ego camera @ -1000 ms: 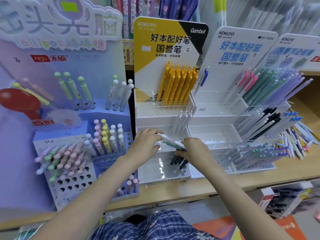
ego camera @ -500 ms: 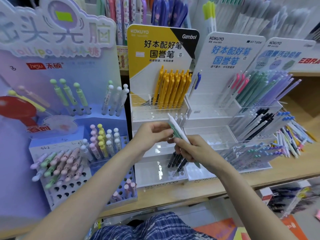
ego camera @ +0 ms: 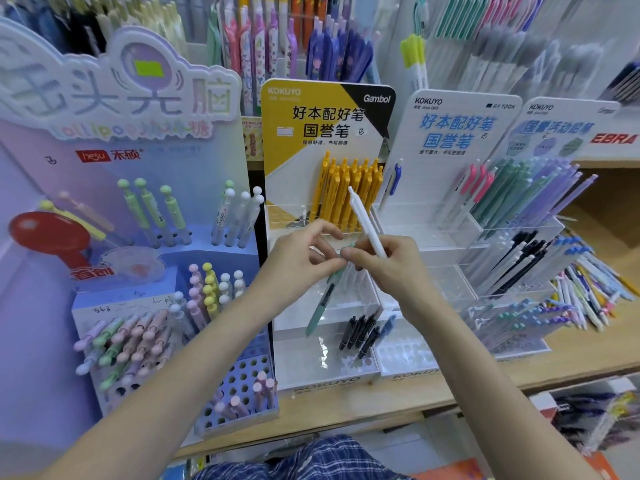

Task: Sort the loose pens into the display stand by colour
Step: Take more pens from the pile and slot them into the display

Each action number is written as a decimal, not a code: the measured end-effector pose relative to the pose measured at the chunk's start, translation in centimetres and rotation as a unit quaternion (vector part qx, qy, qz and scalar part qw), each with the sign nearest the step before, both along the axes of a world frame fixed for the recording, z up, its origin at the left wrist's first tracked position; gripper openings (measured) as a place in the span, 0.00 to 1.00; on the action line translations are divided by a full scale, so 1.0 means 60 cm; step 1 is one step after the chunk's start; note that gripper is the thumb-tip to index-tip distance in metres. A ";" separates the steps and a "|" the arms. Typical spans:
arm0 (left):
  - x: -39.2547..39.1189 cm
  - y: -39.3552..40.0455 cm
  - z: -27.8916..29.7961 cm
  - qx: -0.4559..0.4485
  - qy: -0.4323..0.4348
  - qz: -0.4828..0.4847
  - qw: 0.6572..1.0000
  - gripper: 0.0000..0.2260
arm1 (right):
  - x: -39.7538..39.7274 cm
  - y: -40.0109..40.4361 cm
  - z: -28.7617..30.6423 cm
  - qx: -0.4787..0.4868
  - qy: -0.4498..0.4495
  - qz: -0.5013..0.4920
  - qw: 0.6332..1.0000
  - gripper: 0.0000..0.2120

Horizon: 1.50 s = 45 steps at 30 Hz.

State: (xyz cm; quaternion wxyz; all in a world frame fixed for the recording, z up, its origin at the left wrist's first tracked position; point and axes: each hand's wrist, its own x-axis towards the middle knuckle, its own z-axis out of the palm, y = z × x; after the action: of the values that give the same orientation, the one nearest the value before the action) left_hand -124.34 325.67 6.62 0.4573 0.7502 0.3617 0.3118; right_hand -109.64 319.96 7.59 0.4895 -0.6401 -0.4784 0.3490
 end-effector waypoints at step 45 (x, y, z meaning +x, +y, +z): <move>0.100 0.009 -0.154 0.156 0.259 -0.051 0.952 0.17 | 0.134 0.024 -0.073 0.026 -0.299 -0.082 0.950 0.07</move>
State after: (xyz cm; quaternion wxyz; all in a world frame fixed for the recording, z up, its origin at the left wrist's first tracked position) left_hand -118.34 326.20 -2.64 0.2404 0.8846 0.3760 0.1353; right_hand -101.62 321.39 3.22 0.3678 -0.7392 -0.5573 0.0878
